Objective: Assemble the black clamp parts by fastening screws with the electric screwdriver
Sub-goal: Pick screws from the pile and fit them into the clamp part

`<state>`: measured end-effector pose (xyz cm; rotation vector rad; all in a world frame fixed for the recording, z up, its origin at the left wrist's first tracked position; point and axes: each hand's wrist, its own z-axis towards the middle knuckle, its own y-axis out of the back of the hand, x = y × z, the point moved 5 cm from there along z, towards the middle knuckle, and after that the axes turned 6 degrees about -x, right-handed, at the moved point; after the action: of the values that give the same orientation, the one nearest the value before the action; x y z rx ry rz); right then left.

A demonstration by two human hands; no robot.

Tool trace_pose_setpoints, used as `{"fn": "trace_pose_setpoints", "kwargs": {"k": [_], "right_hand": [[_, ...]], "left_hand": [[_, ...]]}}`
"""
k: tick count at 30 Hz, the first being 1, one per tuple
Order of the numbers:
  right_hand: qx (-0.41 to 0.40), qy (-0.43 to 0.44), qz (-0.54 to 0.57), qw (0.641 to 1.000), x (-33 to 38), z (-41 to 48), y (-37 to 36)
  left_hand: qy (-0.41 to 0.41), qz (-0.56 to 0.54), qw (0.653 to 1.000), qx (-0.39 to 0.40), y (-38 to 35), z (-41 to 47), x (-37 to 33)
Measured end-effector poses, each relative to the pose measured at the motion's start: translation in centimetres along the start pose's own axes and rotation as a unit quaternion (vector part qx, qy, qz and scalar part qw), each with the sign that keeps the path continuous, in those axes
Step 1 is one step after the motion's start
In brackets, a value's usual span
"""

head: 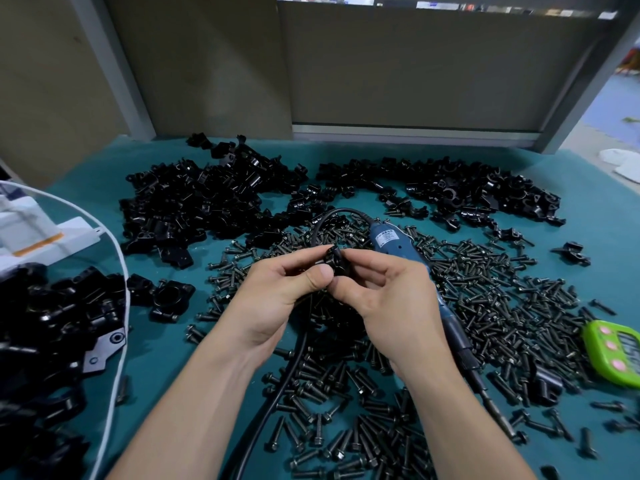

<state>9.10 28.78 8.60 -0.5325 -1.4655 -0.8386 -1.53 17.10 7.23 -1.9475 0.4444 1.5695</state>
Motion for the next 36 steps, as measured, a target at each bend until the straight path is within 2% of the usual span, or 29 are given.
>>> {"fn": "trace_pose_setpoints", "kwargs": {"k": [4, 10, 15, 19, 22, 25, 29, 33, 36], "right_hand": [[0.010, 0.014, -0.048, 0.999, 0.3, -0.4, -0.1], [0.042, 0.068, -0.101, 0.992, 1.0, -0.6, 0.0], [0.032, 0.078, -0.116, 0.990, 0.9, -0.4, 0.1], [0.036, 0.064, -0.106, 0.992, 1.0, -0.1, 0.3], [-0.001, 0.079, -0.131, 0.988, 1.7, 0.1, 1.1], [0.009, 0.104, -0.233, 0.967, 3.0, -0.2, 1.9], [0.140, 0.100, -0.392, 0.904, 4.4, -2.5, 2.2], [0.218, 0.114, -0.431, 0.868, 2.3, -8.7, 2.1], [0.222, 0.101, -0.467, 0.850, -0.9, -12.3, 1.4]], "left_hand": [[0.014, 0.009, 1.000, -0.012, 0.1, 0.1, 0.4], [0.008, 0.037, 0.999, 0.012, 0.3, 0.5, 0.9], [-0.003, 0.050, 0.999, 0.012, 0.6, 0.7, 0.8], [-0.013, 0.037, 0.999, -0.014, 0.8, 0.9, 0.4], [-0.020, 0.033, 0.998, -0.048, 1.3, 0.9, 0.1], [-0.015, 0.041, 0.997, -0.064, 1.7, 0.6, -0.1], [-0.018, 0.034, 0.996, -0.079, 1.6, 0.0, -0.2], [-0.028, 0.035, 0.995, -0.091, 1.8, 0.1, -0.2], [-0.024, 0.028, 0.993, -0.112, 2.0, 0.3, 0.0]]}}
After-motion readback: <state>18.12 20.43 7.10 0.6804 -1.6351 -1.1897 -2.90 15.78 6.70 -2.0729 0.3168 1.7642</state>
